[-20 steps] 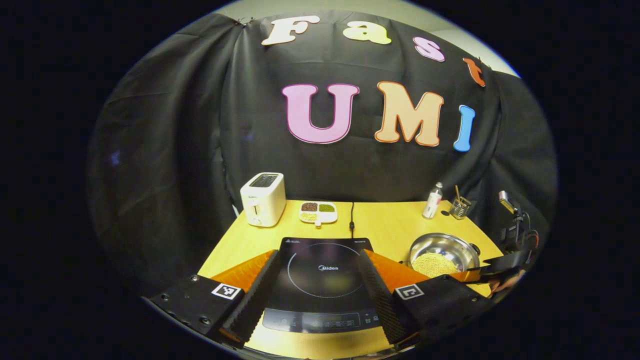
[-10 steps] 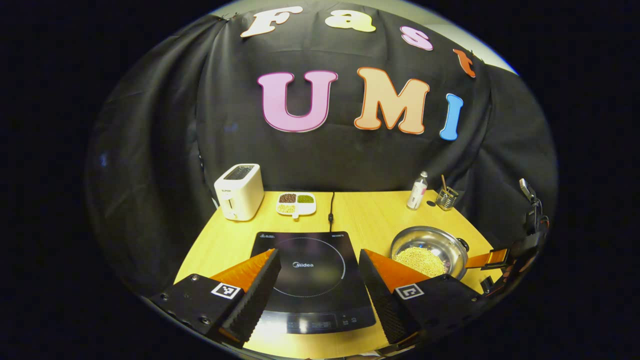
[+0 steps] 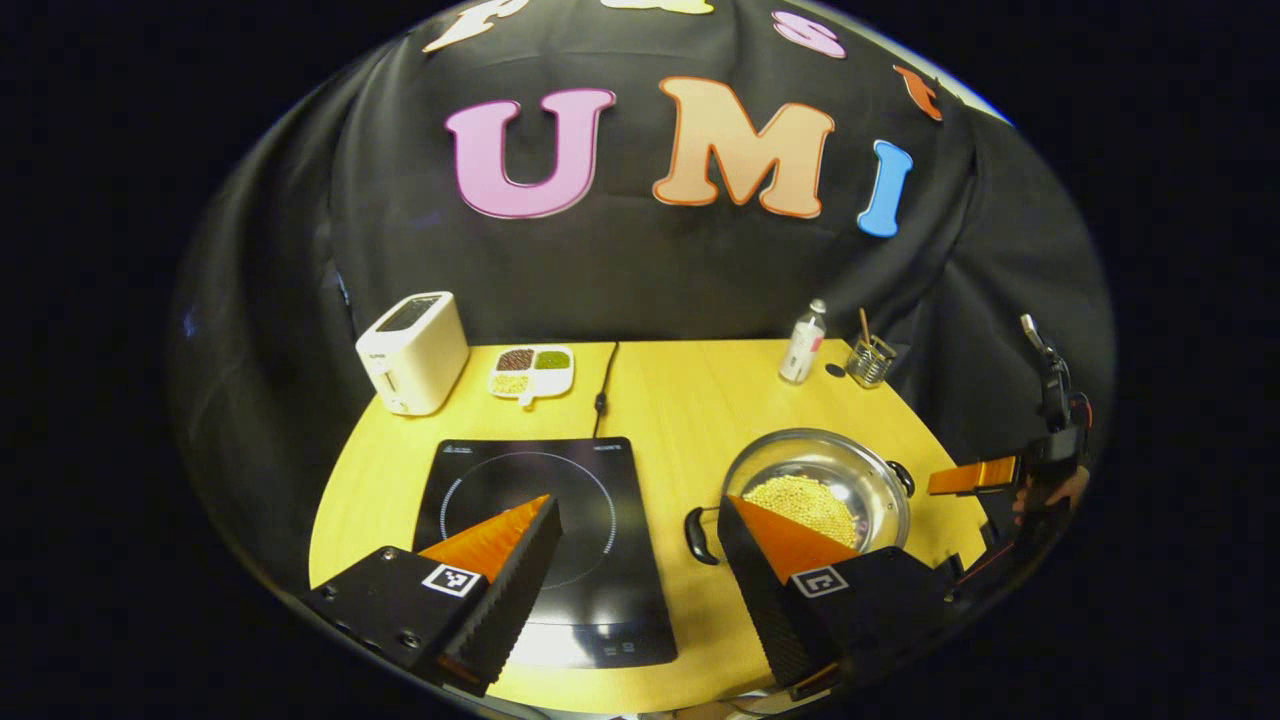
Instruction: First push the handle of the pot to place it horizontally, then grasp the pot with both hands and set it on the induction cooktop.
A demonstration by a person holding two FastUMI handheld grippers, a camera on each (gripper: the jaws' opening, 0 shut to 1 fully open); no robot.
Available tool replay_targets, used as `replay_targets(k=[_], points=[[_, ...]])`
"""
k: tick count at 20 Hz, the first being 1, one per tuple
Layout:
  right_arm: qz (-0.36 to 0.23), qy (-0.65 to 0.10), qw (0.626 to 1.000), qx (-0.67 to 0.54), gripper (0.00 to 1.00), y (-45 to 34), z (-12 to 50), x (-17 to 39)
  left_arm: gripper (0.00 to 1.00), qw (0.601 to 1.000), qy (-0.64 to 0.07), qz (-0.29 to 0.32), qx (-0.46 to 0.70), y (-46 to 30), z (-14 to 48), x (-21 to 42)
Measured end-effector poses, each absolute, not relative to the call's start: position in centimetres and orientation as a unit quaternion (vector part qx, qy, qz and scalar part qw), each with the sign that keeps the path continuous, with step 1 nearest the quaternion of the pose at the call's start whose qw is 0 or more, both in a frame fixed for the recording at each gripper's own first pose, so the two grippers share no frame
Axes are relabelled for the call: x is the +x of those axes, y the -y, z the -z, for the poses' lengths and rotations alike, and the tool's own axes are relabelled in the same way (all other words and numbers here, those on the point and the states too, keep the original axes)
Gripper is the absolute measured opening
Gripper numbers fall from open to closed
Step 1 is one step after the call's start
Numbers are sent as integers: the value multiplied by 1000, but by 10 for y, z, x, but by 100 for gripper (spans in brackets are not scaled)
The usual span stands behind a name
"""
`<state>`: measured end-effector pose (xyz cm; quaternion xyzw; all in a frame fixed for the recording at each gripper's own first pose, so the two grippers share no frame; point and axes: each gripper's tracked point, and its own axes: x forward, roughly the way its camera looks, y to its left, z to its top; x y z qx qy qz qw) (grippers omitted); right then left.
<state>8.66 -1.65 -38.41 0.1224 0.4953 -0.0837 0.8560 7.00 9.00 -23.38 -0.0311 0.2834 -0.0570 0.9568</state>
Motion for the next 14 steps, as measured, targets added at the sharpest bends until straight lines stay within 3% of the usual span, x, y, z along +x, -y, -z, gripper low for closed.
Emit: replay_targets(k=[2, 3, 14], points=[[60, -521, 842, 127, 100, 22, 396, 96, 97, 946, -311, 71, -50, -69, 247, 73], [50, -530, 836, 130, 95, 27, 403, 97, 97, 939, -329, 77, -62, -59, 255, 73], [-40, -612, 779, 128, 93, 32, 459, 142, 96, 861, -489, 67, -122, -23, 351, 107]])
